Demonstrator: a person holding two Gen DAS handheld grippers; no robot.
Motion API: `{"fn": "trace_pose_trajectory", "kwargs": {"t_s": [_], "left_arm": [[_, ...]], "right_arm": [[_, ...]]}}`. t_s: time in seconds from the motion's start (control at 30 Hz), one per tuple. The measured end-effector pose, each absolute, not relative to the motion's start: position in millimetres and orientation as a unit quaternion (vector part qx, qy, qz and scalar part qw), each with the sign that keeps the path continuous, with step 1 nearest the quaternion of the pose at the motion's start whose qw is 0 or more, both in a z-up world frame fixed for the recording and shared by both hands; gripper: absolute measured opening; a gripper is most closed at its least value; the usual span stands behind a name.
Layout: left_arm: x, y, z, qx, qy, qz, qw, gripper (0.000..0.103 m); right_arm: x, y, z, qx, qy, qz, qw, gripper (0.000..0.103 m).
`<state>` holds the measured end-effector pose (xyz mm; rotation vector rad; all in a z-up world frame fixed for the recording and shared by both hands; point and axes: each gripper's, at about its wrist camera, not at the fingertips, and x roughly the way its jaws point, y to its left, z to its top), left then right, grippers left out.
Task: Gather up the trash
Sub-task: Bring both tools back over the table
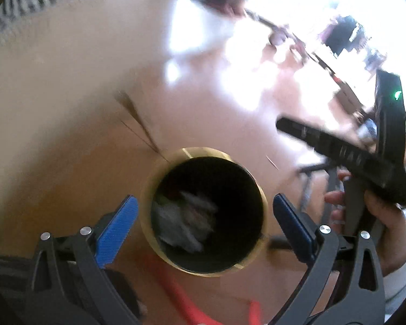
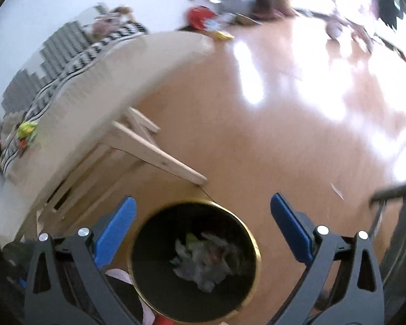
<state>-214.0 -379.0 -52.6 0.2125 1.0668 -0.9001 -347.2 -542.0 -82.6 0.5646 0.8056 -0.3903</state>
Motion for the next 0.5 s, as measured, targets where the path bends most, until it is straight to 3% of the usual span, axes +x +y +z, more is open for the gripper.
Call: {"fn": "trace_pose_trajectory", "kwargs": {"t_s": [0.13,0.5], "left_arm": [[-152,-314,-12,0.059,0.463,-0.338,0.818,0.097],[35,-100,25,-0.01,0.467,-0.105,0.878,0.097]], "right_arm": [[-268,-501,-56,0.212,0.381,-0.114,0.893,0.096],[-46,-360,10,0.114,0.357,0.049,0.926,0.096]]}}
